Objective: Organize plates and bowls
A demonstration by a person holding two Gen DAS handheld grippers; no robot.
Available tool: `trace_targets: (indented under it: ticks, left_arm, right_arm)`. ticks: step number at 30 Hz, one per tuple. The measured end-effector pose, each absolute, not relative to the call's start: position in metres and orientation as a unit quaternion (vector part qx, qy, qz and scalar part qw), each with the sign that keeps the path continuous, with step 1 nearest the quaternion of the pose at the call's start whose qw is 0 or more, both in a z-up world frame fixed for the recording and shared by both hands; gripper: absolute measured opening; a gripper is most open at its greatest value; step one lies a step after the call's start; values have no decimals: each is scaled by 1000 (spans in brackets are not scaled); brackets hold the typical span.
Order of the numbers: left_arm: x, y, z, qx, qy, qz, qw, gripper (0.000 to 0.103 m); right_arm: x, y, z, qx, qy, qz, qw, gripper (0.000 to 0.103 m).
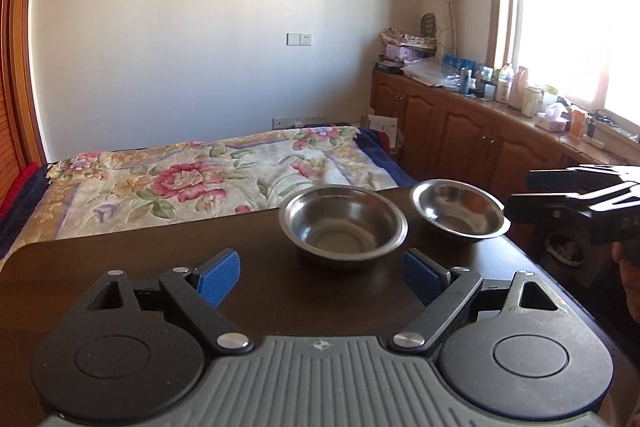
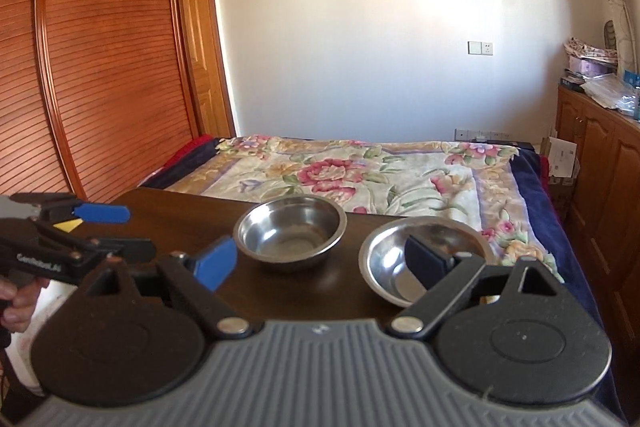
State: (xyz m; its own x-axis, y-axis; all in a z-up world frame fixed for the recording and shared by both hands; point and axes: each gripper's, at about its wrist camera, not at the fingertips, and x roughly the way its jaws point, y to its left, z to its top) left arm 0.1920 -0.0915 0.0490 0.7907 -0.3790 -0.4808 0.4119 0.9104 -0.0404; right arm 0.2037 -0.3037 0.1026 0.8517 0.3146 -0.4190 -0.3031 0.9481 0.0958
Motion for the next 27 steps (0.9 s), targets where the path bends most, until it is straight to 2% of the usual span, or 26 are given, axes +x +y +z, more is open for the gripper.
trace_targets:
  ticks: [3,7,13,16,22,27]
  left_arm:
    - [211,-92,48,37,254,-205,945,90]
    - [228,-96,46,42,254,-202,945,89]
    - [250,-99,43,34,261,-200,944,78]
    - [259,-102,38,30,271,-199,941,71]
    - [277,-110,24,22,301,-203,931,62]
    - [283,-113,15,17,315,-205,926,61]
  right_arm:
    - [213,-300,100,16,225,171,959,89]
    - [230,-295,97,6,234,180,955,82]
    - [255,-291,92,12,250,187,950,63]
    - [265,-290,88,9,257,187,948,57]
    - [282,-288,78,-1,283,189,940,51]
    - [294,-289,72,4,304,195,932,49]
